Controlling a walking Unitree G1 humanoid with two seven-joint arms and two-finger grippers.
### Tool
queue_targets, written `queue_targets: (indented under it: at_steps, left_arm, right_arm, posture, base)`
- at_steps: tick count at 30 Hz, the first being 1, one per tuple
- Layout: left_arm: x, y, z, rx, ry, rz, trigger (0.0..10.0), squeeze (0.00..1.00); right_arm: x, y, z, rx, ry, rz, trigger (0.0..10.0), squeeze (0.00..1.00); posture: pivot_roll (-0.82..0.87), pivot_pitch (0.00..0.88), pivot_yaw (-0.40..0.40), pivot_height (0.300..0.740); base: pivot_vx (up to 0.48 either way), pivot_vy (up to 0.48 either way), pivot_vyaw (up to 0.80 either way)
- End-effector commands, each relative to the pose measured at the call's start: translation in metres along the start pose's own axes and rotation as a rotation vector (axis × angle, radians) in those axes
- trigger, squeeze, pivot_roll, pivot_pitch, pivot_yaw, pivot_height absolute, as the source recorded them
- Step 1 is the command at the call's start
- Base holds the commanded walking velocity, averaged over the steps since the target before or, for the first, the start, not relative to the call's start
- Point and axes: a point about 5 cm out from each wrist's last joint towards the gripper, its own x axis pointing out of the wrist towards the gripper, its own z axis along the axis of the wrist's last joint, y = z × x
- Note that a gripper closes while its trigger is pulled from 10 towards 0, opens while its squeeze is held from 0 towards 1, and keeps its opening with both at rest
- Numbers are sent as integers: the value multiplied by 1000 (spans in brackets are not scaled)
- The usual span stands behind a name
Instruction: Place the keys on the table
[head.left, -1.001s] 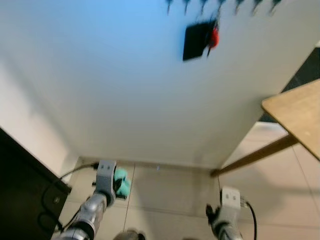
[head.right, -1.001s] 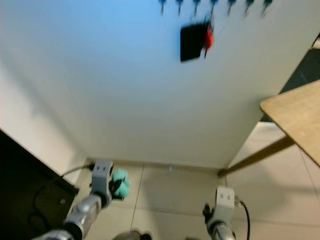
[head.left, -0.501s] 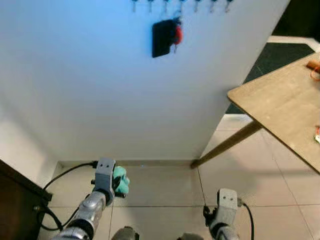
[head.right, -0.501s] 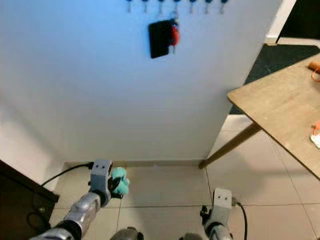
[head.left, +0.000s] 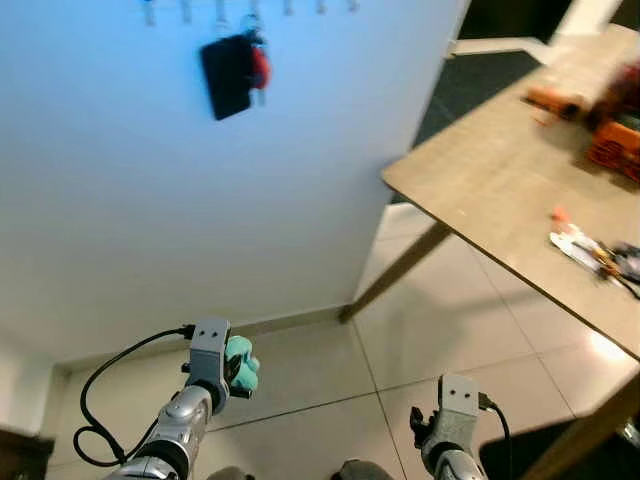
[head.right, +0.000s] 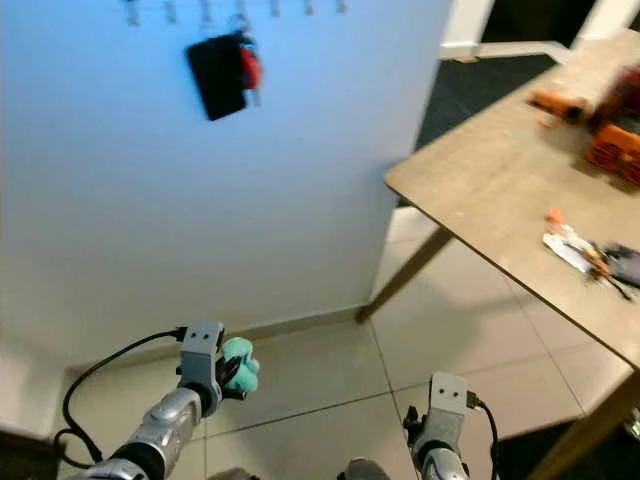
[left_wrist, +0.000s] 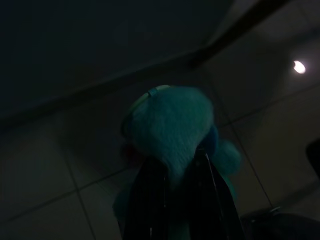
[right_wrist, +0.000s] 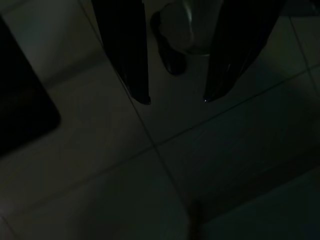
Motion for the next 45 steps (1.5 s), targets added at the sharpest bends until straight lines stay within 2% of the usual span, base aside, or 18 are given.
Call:
queue_targets:
  at_steps: [1,9,18,28,45]
  left_arm:
    - [-2,0,-4,-1,5,4,10000,0]
    - [-2,2,-1,-46,-29,30,10000,0]
    - [0,1,7,-99,-74,12,10000,0]
    - [0,-3,6,-63,-86,3,10000,0]
    - [1,-5,7,-65,-87,15,10000,0]
  right_arm:
    - [-3,-2,-6,-4,17,-5,10000,0]
    - [-3,-1,-7,-5,19,-2,10000,0]
    - [-1,2,-5,-9,18,11,10000,0]
    - [1,3,-1,-23,13,24,10000,0]
    - [2,5,2,-62,12,49,10000,0]
  posture:
    - [55,95,-3,740]
    - [59,99,-3,740]
    - [68,99,-14,740]
    - [64,97,-23,740]
    - [62,95,-30,740]
  base:
    - [0,0,-800]
    - [0,0,-800]
    - [0,0,-800]
    - [0,0,-800]
    - [0,0,-800]
